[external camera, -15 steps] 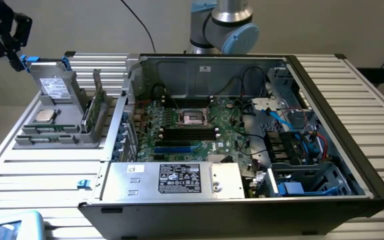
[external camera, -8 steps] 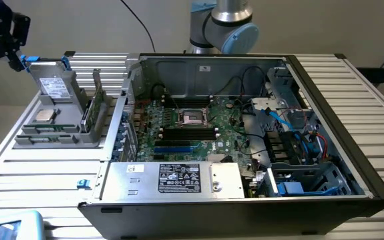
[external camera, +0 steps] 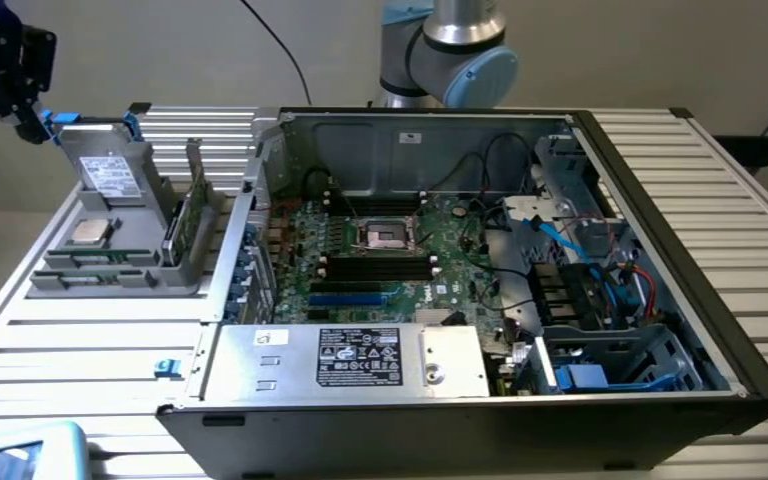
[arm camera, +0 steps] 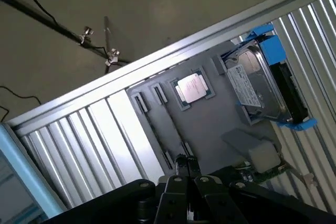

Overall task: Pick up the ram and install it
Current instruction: 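Pick up the ram and move it above insertion slot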

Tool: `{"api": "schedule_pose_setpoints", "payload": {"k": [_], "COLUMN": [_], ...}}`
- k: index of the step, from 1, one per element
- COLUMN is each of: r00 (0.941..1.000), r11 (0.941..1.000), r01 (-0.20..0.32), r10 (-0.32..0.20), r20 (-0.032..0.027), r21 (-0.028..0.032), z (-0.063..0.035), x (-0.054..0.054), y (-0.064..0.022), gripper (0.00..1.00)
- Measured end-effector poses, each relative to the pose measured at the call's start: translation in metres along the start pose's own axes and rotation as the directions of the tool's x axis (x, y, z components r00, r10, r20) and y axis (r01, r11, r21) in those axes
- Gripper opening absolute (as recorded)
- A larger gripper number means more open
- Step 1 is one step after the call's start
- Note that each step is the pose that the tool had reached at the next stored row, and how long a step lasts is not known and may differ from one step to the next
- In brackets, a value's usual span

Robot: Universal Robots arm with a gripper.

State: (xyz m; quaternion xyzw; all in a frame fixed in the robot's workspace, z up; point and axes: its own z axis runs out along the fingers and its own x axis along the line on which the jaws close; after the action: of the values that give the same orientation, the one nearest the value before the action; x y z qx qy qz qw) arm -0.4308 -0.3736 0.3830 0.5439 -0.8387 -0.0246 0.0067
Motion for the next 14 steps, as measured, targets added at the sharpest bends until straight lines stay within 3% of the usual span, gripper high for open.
{"api": "schedule_pose_setpoints", "payload": {"k": [4, 7, 11, 14], "r00": [0.9974, 0.9919, 0.9803, 0.9679], "r11": [0.9974, 0.9919, 0.9803, 0.9680], "r01": [0.072, 0.127, 0.197, 0.251], "r10": [-0.072, -0.127, -0.197, -0.251], "r20": [-0.0034, -0.0060, -0.0094, -0.0126], "r21": [-0.0012, -0.0023, -0.0040, -0.0053], "z": [0.0002, 0.0004, 0.0005, 0.0005], "x": [0.0000, 0.0000, 0.0000, 0.0000], "y": [0.0000, 0.0000, 0.0000, 0.0000], "gripper": [0.11, 0.11, 0.11, 0.11]}}
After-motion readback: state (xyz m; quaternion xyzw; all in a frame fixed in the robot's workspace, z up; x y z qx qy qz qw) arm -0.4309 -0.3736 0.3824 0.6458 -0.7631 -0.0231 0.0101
